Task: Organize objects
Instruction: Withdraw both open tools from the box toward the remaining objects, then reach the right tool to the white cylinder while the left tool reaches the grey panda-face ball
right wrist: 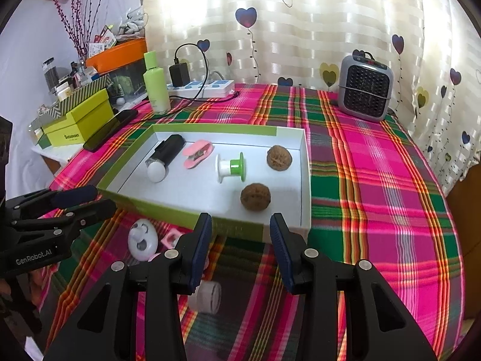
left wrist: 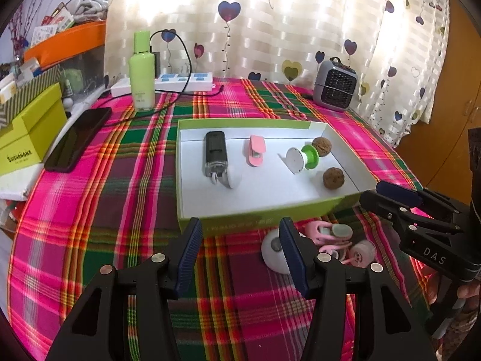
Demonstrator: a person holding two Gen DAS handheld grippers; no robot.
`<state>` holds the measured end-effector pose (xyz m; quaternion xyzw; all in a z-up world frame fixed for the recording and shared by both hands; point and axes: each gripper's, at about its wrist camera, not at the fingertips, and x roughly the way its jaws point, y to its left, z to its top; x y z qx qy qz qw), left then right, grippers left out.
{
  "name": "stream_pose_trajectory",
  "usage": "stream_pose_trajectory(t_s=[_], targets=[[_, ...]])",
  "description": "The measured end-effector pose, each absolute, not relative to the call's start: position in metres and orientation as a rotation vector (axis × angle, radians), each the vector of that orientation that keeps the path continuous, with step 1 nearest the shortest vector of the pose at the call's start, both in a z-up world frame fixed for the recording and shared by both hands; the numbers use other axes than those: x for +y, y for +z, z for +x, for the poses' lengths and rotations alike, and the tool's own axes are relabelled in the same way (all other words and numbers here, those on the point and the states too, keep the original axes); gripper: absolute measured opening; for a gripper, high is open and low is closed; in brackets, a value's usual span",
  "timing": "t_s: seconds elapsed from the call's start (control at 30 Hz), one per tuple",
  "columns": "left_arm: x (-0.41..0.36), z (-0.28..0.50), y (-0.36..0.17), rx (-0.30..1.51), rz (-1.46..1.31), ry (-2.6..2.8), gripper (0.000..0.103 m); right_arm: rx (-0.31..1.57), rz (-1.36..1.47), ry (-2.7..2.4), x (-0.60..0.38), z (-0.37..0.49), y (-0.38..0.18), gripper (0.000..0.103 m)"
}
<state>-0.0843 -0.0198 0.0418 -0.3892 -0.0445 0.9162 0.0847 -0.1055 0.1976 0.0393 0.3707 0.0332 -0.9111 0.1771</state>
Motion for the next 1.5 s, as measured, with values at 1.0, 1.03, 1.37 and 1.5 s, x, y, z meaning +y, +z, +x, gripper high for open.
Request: stream_pose_trajectory(t_s=[1.0, 1.03, 1.37, 1.5], targets=[[-0.008, -0.069, 0.019, -0.177, -1.198, 2.600, 0.053, 0.017, 1.094, -2.487, 0.202, -0.070, 0.015, 0.042], [-0.007, -0.069, 0.019, -0.179, -1.197, 2.596, 0.053, 0.016, 1.098, -2.488, 0.201, -0.071, 0.015, 0.042], [0.001, -0.079, 0.018, -0.172, -1.204, 2.565, 0.054, 0.003, 1.169, -2.482, 0.204, -0.077, 0.008, 0.042], [0.002, -0.083, 0.018, -0.167, -1.210, 2.565, 0.054, 0.015, 1.193, -2.480, 0.202, -0.078, 0.006, 0.042]])
